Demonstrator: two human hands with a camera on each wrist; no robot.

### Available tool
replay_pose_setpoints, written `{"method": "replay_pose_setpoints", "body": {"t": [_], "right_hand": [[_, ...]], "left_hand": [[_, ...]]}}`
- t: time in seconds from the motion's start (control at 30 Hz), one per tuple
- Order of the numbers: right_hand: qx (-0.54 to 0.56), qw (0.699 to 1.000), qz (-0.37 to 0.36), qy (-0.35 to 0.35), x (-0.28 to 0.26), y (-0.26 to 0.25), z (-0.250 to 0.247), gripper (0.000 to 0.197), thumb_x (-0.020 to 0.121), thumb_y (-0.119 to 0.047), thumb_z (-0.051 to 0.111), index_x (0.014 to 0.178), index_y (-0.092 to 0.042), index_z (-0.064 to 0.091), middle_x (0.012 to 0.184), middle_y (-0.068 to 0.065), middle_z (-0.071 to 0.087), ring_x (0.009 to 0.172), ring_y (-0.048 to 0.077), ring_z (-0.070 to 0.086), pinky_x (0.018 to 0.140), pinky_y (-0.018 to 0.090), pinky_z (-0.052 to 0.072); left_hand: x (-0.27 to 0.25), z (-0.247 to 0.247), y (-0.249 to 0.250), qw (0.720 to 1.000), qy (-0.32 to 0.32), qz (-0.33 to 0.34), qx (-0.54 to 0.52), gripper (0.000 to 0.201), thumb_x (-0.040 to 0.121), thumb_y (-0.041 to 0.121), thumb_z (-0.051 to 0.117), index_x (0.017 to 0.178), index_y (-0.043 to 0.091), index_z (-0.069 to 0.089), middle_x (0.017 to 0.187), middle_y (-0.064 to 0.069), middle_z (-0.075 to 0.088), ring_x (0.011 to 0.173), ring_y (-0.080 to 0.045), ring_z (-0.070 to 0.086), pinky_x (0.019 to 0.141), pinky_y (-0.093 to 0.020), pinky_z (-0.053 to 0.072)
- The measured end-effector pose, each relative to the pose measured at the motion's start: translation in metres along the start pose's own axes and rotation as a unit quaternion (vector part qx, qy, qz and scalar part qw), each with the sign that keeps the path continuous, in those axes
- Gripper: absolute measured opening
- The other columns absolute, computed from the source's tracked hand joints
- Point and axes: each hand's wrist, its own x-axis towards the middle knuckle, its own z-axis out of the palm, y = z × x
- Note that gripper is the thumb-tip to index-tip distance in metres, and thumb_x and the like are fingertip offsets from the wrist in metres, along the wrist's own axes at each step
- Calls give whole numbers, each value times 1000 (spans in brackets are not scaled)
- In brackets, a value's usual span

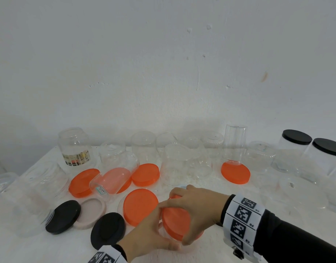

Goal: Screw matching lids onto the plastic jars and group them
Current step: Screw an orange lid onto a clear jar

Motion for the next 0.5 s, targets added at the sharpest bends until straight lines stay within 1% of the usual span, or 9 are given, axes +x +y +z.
{"method": "replay_pose_setpoints", "body": {"t": [0.03, 0.1, 0.2, 0.27, 0.37, 0.43, 0.5], "right_hand": [[0, 1000, 11, 6, 0, 0, 2, 90, 66, -59, 73, 137, -56, 18, 134, -11, 32, 113, 20, 36, 90, 38, 44], [-4, 999, 35, 22, 0, -1, 7, 90, 65, -65, 69, 138, -52, 18, 131, -10, 35, 111, 21, 37, 89, 37, 45], [-19, 996, 71, 46, 0, -4, 14, 93, 64, -74, 62, 140, -42, 19, 131, -5, 37, 112, 24, 39, 85, 36, 42], [-17, 994, 91, 56, -2, -6, 19, 95, 64, -77, 58, 142, -38, 19, 133, -3, 38, 112, 25, 40, 84, 36, 40], [-7, 993, 98, 63, -5, -9, 23, 95, 66, -76, 56, 144, -35, 18, 136, -1, 35, 115, 27, 38, 86, 37, 40], [-1, 993, 103, 55, -6, -12, 22, 96, 69, -73, 57, 146, -34, 15, 139, 0, 32, 119, 29, 36, 88, 38, 40], [1, 992, 113, 46, -6, -15, 22, 99, 70, -72, 58, 148, -32, 12, 141, 1, 29, 124, 31, 34, 91, 39, 41]], "left_hand": [[0, 0, 1, 1000, -2, 1, 1, 115, 51, 47, 92, 137, 43, 17, 140, 24, 36, 131, 5, 38, 112, -23, 35], [0, 0, 2, 1000, -4, 1, 5, 115, 53, 45, 92, 138, 43, 15, 141, 25, 35, 132, 4, 37, 113, -25, 34], [-2, 0, 2, 1000, 1, -2, 11, 105, 55, 42, 91, 135, 44, 23, 140, 23, 38, 132, 1, 39, 113, -28, 35], [-3, 0, 0, 1000, -1, -12, 9, 101, 59, 39, 90, 136, 44, 25, 140, 22, 40, 132, 0, 39, 113, -27, 34], [-5, -2, -1, 999, -18, -22, 15, 96, 63, 41, 88, 131, 51, 21, 140, 25, 37, 133, 2, 36, 113, -23, 33], [-3, -4, 0, 999, -29, -30, 25, 99, 60, 44, 88, 129, 53, 18, 141, 25, 34, 133, 0, 35, 114, -25, 32], [-1, -4, 0, 998, -35, -32, 37, 103, 57, 46, 89, 129, 56, 16, 139, 25, 35, 130, 1, 37, 112, -25, 35]]}}
